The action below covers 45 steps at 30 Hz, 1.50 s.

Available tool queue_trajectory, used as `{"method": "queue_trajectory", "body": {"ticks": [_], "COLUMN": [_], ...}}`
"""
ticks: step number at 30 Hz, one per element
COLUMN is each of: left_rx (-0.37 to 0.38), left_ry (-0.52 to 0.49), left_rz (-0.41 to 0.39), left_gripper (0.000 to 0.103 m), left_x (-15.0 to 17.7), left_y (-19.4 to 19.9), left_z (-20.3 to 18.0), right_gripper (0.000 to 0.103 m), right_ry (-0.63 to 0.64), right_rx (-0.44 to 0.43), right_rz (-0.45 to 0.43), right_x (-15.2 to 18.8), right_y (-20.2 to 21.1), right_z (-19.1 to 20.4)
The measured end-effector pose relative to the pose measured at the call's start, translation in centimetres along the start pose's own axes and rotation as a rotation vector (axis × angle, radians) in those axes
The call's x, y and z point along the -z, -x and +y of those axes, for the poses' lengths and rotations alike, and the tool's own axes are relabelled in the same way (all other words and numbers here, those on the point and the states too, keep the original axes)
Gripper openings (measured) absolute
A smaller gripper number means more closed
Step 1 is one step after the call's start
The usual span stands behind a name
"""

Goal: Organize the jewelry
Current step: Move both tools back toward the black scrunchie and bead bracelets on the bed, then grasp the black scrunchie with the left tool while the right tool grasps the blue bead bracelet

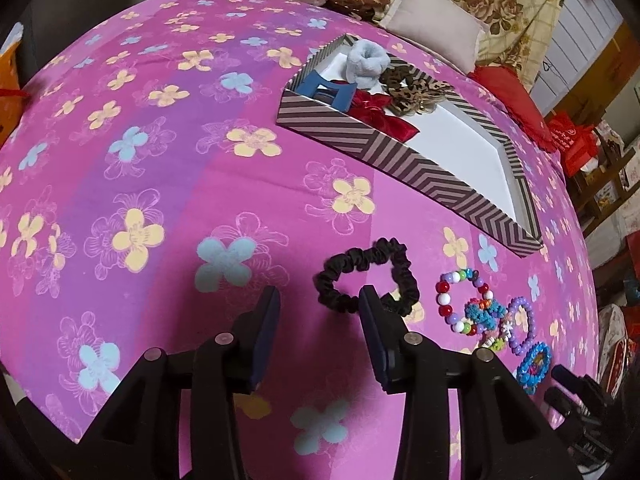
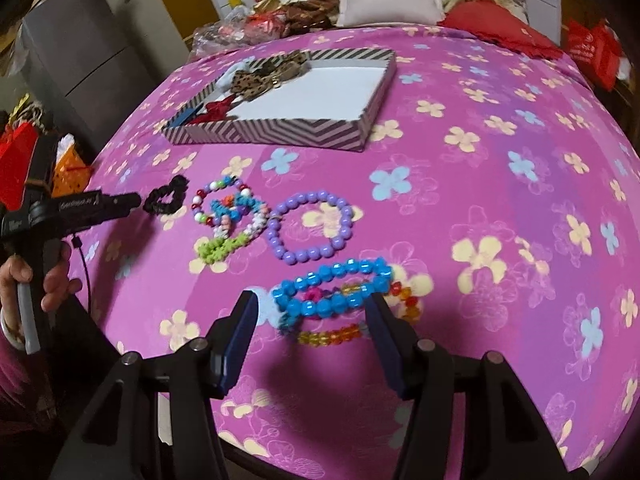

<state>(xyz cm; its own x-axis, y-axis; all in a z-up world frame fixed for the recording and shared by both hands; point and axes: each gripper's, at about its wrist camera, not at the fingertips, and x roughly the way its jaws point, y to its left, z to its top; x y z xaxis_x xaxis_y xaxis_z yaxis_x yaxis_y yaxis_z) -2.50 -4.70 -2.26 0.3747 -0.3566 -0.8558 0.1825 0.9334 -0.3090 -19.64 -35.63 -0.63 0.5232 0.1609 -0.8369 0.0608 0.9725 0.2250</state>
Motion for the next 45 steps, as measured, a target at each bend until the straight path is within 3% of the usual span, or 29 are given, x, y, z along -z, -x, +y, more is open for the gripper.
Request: {"method": "queue_trajectory", "body": {"ticks": [11,14,17,24,25,26,29,45], "left_rx": [-0.018,-0.032,-0.055,-0.063,-0.053,-0.033,0.003,0.094], "left_ry": [-0.001,-0.015,-0.045,-0.066,-0.068,-0.067,-0.069,-0.083], "left_rz": [0.011,0.016,0.011,0.003,0.002,0.006,0.029,-0.039], "left_gripper": [0.048,0.049,0.049,0.049,0.04,0.024,0.014,0.012], "left_x": [-0.5,-0.4,-0.4,-0.8,-0.7,-0.7,-0.9,-2.3], "left_y": [-1.2,-1.6,-1.7,-2.2,-2.3,-2.4,-2.6,1.7], "left_z": [-0.3,-0.8,-1.5,-2.3,-2.3,-2.3,-2.1,-2.6], "right_gripper": [0.059,0.058,0.051,0.021,0.018,0.01,0.009,0.009], "right_ry": [-0.101,-0.079,-0.014,0.134,0.139,0.136,0.115,0.161], "right_rx": [0.051,0.081,0.13,0.178,0.179,0.163,0.115,0.042], "right_rz": [0.006,-0.007,0.001,0.013,0.013,0.014,0.002,-0.103], "right_x": [-0.6,-1.4,-1.8,-1.6,-1.6,-1.6,-1.6,-4.0], "right_y": [-1.3,-1.8,-2.3,-2.6,-2.5,-2.4,-2.0,2.0], "right_z": [-2.8,-2.8,-2.2,-0.8,-0.8,-0.9,-1.2,1.5]}}
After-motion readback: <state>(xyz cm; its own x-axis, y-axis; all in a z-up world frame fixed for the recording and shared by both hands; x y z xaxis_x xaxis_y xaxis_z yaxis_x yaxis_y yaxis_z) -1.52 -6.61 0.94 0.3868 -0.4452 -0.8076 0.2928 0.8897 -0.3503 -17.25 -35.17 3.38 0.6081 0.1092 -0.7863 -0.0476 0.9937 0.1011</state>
